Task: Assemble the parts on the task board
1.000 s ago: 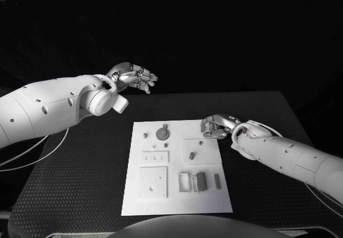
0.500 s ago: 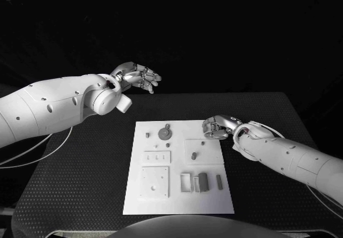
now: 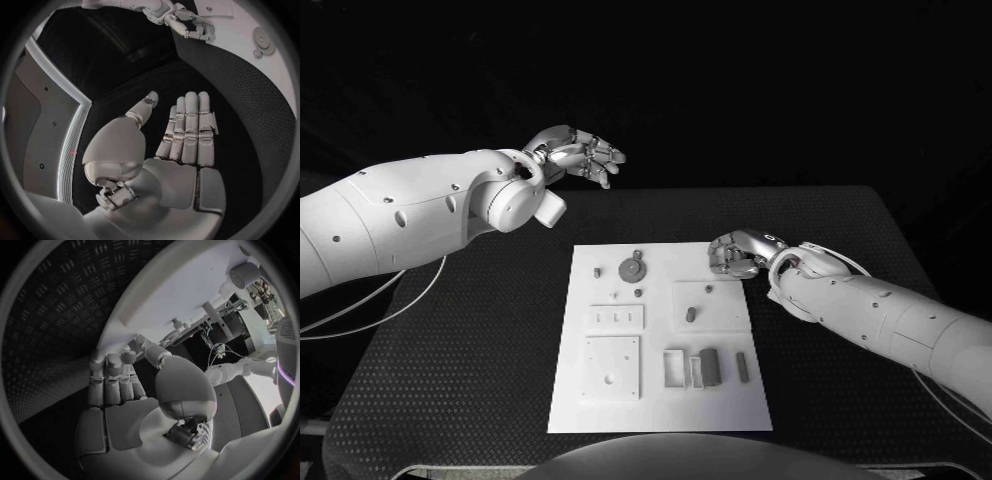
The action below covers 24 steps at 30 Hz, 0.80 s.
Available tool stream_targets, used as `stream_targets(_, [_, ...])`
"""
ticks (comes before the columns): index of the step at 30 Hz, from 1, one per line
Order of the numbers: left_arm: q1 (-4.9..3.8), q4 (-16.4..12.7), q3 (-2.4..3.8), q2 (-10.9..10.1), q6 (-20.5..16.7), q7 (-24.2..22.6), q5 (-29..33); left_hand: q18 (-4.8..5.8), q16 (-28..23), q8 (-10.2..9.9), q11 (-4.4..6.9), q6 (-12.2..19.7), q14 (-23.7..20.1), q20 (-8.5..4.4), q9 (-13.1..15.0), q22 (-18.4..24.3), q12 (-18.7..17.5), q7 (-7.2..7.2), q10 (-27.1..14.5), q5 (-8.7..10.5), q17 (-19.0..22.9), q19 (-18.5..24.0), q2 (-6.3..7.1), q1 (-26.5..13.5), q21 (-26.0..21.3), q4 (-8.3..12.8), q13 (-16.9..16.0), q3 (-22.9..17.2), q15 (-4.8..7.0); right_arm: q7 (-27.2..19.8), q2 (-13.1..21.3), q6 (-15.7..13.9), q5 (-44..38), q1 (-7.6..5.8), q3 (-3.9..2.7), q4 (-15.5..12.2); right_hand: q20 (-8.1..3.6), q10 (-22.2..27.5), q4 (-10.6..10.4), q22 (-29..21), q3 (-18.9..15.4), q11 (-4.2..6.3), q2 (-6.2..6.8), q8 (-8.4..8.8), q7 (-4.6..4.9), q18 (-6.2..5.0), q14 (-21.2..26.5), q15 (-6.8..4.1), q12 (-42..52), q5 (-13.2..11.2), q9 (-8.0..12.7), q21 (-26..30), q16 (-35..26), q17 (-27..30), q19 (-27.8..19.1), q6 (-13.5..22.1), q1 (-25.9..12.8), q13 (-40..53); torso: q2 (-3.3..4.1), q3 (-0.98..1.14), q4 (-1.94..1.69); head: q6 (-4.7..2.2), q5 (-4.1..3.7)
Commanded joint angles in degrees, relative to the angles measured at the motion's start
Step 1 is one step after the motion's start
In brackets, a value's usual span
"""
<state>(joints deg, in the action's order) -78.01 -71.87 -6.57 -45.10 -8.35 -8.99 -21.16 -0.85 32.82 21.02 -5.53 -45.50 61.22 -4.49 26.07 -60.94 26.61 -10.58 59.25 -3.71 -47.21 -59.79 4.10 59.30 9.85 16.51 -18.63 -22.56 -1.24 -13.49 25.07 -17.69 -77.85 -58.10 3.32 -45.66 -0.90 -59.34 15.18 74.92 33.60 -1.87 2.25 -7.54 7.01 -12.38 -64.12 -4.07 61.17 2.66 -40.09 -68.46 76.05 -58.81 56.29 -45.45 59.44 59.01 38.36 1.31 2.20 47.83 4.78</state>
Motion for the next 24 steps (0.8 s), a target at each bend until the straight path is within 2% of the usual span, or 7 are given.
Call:
stream_targets(1, [-0.03, -0.09, 0.03, 0.16, 0.51, -0.34, -0.16, -0.55, 0.40, -0.21, -0.07, -0.18, -0.50, -0.04, -0.05, -0.10, -0.25, -0.23, -0.41, 0.38, -0.06, -0.02, -0.11, -0.12, -0.29, 0.11, -0.08, 0.30, 0.10, 0.95, -0.40, 1.05, 0.05, 0.22, 0.12, 0.17, 0.02, 0.30, -0.34, 0.63, -0.16, -0.05, -0.22, -0.30, 1.37, -2.62, 0.32, -0.14, 0.15, 0.12, 0.06, 0.13, -0.33, 0.05, -0.34, -1.85, -0.17, -0.08, 0.01, 0.03, 0.02, -0.05, 0.02])
stream_targets(5, [-0.03, -0.05, 0.03, 0.24, 0.48, -0.33, -0.16, -0.55, 0.40, -0.22, -0.07, -0.18, -0.51, -0.04, -0.05, -0.11, -0.25, -0.23, -0.42, 0.38, -0.06, -0.02, -0.11, -0.11, -0.30, 0.11, -0.11, 0.30, 0.09, 1.13, -0.77, 1.44, 0.05, 0.24, 0.12, 0.62, 0.04, 0.32, -0.40, 0.63, -0.28, -0.07, -0.13, -0.27, 1.40, -2.62, 0.33, -0.11, 0.18, 0.12, 0.13, 0.12, -0.32, 0.05, -0.35, -1.82, -0.40, -0.11, 0.01, 0.06, 0.00, 0.08, 0.46])
stream_targets(13, [-0.03, -0.04, 0.03, 0.26, 0.43, -0.28, -0.16, -0.54, 0.42, -0.24, -0.07, -0.18, -0.53, -0.04, -0.05, -0.13, -0.27, -0.23, -0.43, 0.38, -0.06, -0.01, -0.09, -0.10, -0.31, 0.12, -0.17, 0.30, 0.09, 1.21, -0.82, 1.45, 0.05, 0.25, 0.12, 0.91, 0.03, 0.33, -0.41, 0.63, -0.24, -0.08, -0.27, -0.31, 1.40, -2.62, 0.34, -0.10, 0.21, 0.13, 0.15, 0.12, -0.32, 0.05, -0.36, -1.94, -0.41, -0.13, 0.02, -0.01, 0.03, -0.06, 0.45])
stream_targets(24, [-0.03, -0.04, 0.03, 0.24, 0.24, -0.24, -0.16, -0.54, 0.44, -0.28, -0.07, -0.18, -0.54, -0.04, -0.06, -0.15, -0.28, -0.24, -0.45, 0.38, -0.07, -0.01, -0.09, -0.08, -0.33, 0.12, -0.25, 0.29, 0.09, 1.20, -0.67, 1.68, 0.03, 0.25, 0.13, 0.75, -0.01, 0.41, 0.10, 0.67, -0.09, -0.13, -0.96, -1.18, 1.46, -2.62, 0.36, -0.06, 0.39, 0.12, -0.02, 0.07, -0.27, 0.02, -0.42, -3.65, -0.20, -0.27, 0.01, 0.02, 0.05, -0.01, 0.41])
